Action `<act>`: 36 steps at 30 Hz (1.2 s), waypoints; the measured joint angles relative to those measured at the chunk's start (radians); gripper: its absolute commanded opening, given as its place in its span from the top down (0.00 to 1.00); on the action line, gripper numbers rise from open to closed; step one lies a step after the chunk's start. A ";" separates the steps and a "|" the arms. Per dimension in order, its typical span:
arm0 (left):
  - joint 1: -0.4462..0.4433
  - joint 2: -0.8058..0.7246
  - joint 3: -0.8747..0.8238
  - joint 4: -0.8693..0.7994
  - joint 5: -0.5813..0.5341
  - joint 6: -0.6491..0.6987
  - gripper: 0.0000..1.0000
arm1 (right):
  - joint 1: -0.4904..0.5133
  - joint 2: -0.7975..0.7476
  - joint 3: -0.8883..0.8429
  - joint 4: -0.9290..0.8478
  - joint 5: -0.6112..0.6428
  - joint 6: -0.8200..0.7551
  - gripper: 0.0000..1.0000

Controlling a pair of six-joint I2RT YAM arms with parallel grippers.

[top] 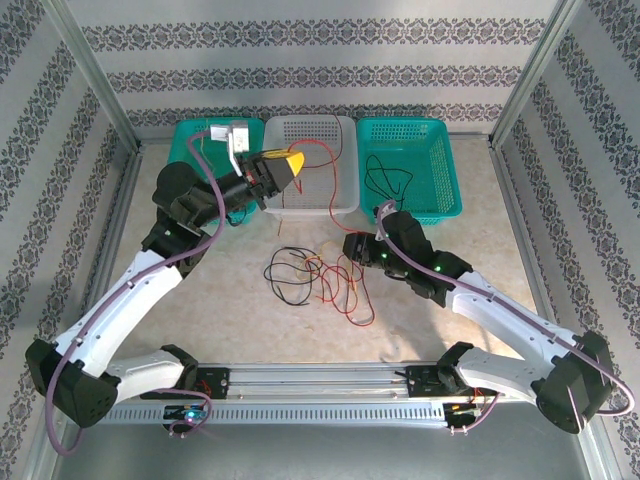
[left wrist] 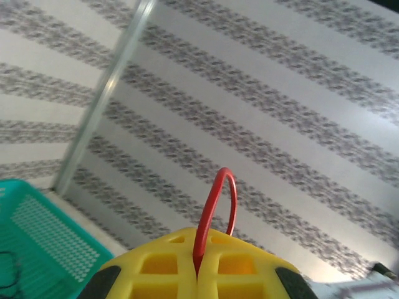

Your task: Untangle the cables

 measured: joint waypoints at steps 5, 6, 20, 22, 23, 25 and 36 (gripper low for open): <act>0.047 0.001 0.035 -0.154 -0.163 0.046 1.00 | -0.054 0.000 -0.042 -0.025 0.009 0.023 0.50; 0.059 0.005 0.042 -0.175 -0.186 0.050 1.00 | -0.063 0.000 -0.051 -0.032 0.009 0.027 0.50; 0.164 0.288 0.233 -0.268 -0.280 0.065 1.00 | -0.131 -0.068 -0.119 -0.129 0.012 0.064 0.51; 0.164 0.349 0.281 -0.269 -0.278 0.071 1.00 | -0.130 -0.069 -0.119 -0.134 0.012 0.067 0.51; 0.164 0.378 0.305 -0.269 -0.278 0.075 1.00 | -0.130 -0.071 -0.119 -0.139 0.012 0.067 0.51; 0.164 0.425 0.344 -0.269 -0.279 0.084 1.00 | -0.126 -0.078 -0.119 -0.148 0.013 0.067 0.51; 0.165 0.624 0.438 -0.276 -0.287 0.101 0.41 | -0.063 -0.087 -0.071 -0.211 0.035 0.055 0.51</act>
